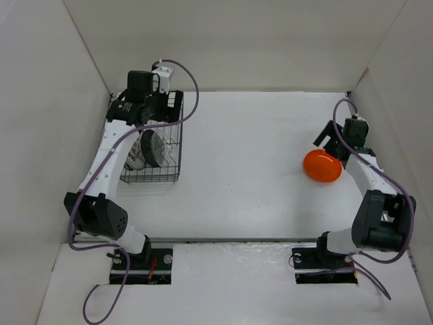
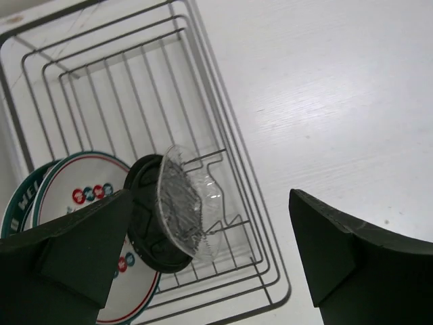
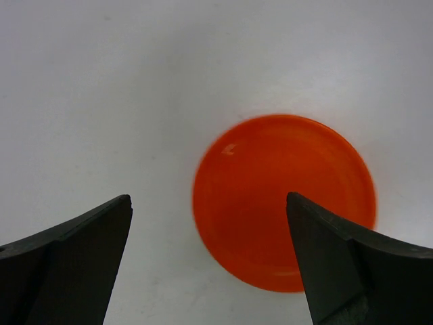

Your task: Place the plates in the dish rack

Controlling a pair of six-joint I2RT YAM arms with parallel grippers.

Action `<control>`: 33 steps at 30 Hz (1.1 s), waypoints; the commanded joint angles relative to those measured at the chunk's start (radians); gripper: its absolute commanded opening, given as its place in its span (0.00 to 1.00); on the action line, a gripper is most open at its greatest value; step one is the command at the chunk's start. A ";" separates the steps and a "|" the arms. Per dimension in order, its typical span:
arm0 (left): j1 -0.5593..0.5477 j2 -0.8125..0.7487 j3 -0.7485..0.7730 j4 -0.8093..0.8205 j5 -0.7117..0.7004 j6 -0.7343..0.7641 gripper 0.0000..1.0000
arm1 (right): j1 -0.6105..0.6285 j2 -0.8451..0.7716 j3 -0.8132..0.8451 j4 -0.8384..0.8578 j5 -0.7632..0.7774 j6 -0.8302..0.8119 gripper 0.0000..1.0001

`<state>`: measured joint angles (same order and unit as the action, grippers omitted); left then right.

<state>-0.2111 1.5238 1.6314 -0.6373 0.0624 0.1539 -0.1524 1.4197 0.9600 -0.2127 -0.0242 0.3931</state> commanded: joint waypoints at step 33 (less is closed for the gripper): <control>-0.039 0.027 0.096 -0.084 0.275 0.065 1.00 | -0.121 -0.133 -0.363 -0.013 0.098 0.300 0.74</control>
<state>-0.2470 1.5948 1.6894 -0.7258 0.3149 0.2012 -0.2672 1.2610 0.5735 -0.2741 0.0750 0.6811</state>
